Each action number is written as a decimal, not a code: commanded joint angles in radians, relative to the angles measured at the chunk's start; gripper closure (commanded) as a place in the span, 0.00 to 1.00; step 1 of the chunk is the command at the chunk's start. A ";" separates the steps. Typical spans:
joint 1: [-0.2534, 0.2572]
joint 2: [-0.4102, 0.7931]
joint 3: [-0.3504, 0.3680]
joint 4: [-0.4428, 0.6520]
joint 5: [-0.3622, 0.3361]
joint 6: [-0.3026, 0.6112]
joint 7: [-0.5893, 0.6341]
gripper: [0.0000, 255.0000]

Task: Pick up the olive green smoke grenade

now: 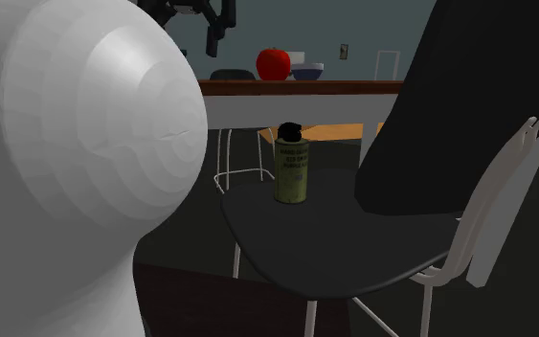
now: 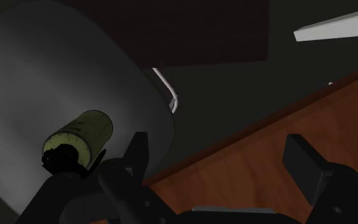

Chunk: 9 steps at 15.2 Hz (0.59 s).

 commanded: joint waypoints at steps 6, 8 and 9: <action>-0.033 -0.004 -0.077 -0.098 -0.091 0.144 -0.132 0.00; -0.047 0.007 -0.110 -0.128 -0.125 0.207 -0.183 0.00; -0.054 0.015 -0.127 -0.141 -0.141 0.239 -0.209 0.00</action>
